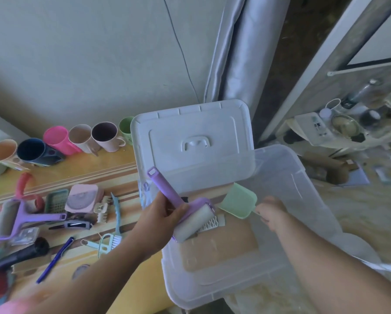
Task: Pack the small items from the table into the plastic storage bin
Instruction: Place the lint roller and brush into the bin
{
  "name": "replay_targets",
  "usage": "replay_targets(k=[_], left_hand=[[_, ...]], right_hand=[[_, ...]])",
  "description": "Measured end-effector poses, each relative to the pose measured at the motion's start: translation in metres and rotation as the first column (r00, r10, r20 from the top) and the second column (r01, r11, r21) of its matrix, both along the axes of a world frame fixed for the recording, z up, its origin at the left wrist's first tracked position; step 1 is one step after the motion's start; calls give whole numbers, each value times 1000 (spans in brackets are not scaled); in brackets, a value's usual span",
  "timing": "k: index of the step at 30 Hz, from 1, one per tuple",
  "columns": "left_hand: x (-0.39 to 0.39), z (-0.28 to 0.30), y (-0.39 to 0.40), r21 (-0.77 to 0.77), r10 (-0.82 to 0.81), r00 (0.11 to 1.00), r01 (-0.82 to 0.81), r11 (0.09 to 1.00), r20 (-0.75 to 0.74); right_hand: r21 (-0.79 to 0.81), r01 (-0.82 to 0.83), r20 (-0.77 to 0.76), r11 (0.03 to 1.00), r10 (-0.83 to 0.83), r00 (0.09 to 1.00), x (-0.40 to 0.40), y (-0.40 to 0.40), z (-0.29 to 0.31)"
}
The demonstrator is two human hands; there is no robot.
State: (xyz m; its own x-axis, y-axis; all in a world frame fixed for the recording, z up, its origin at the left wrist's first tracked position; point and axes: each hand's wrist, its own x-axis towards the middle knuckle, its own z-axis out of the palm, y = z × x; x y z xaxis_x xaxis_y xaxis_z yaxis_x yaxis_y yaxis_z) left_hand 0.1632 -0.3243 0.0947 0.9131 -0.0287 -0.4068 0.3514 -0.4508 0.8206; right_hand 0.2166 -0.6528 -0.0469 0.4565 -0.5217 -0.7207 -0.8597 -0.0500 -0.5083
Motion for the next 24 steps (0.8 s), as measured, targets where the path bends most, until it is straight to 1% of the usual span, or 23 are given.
replay_targets(k=[2, 4, 6, 7, 8, 9, 10, 11, 12, 13, 14, 15, 16, 17, 18, 19, 20, 21, 22, 23, 24], left_hand=[[0, -2, -4, 13, -35, 999, 35, 999, -8], [0, -5, -6, 41, -84, 996, 85, 996, -14], [1, -5, -10, 44, -121, 992, 122, 992, -19], [2, -7, -12, 41, -139, 990, 140, 989, -29], [3, -8, -14, 33, -155, 987, 156, 987, -40], [5, -9, -17, 26, -169, 984, 171, 985, -46], [6, -11, -21, 24, -182, 982, 184, 983, -51], [8, -14, -25, 35, -194, 979, 196, 980, -57], [9, -16, -29, 49, -210, 975, 213, 976, -72], [11, -17, -32, 63, -232, 968, 239, 969, -99], [13, -18, -36, 71, -264, 954, 275, 959, -140], [15, -18, -40, 74, -305, 934, 323, 944, -183], [16, -19, -43, 68, -351, 910, 373, 925, -219], [18, -20, -47, 56, -391, 889, 414, 908, -239], [19, -22, -49, 42, -411, 877, 434, 900, -247], [20, -22, -52, 30, -413, 877, 433, 901, -246], [21, -25, -54, 27, -392, 887, 410, 912, -245], [22, -27, -56, 21, -354, 905, 369, 929, -238], [23, -31, -57, 27, -311, 923, 325, 945, -226], [22, -35, -57, 64, -282, 938, 299, 952, -200], [21, -38, -55, 163, -290, 950, 307, 938, -118]], right_hand=[[26, 155, 100, 988, -157, 982, 1, -4, -8], [64, 289, 200, 955, -296, 934, 5, -7, -15], [193, 328, 231, 925, -368, 901, 10, -1, -12], [244, 308, 217, 919, -362, 907, 11, 4, -9], [247, 263, 209, 932, -317, 925, 11, 9, -2], [186, 183, 214, 965, -221, 951, 11, 15, 4], [89, 71, 234, 994, -90, 968, 9, 21, 13], [4, -46, 257, 999, 43, 965, 7, 27, 23], [-40, -177, 297, 983, 181, 938, 5, 32, 34], [-69, -323, 365, 944, 325, 872, 3, 37, 46], [-132, -475, 444, 870, 480, 756, 0, 42, 59], [-268, -608, 497, 748, 648, 577, -4, 47, 73], [-453, -676, 493, 581, 795, 354, -8, 51, 84], [-634, -673, 408, 381, 904, 127, -12, 55, 92], [-750, -633, 284, 191, 958, -48, -15, 58, 96], [-794, -606, 164, 46, 976, -142, -18, 60, 94], [-784, -619, 78, -47, 982, -174, -21, 60, 89], [-757, -648, 36, -87, 984, -174, -23, 58, 82], [-738, -670, 39, -83, 986, -164, -24, 53, 74], [-736, -675, 78, -45, 986, -150, -25, 46, 66], [-747, -665, 123, 5, 984, -130, -25, 40, 59]])
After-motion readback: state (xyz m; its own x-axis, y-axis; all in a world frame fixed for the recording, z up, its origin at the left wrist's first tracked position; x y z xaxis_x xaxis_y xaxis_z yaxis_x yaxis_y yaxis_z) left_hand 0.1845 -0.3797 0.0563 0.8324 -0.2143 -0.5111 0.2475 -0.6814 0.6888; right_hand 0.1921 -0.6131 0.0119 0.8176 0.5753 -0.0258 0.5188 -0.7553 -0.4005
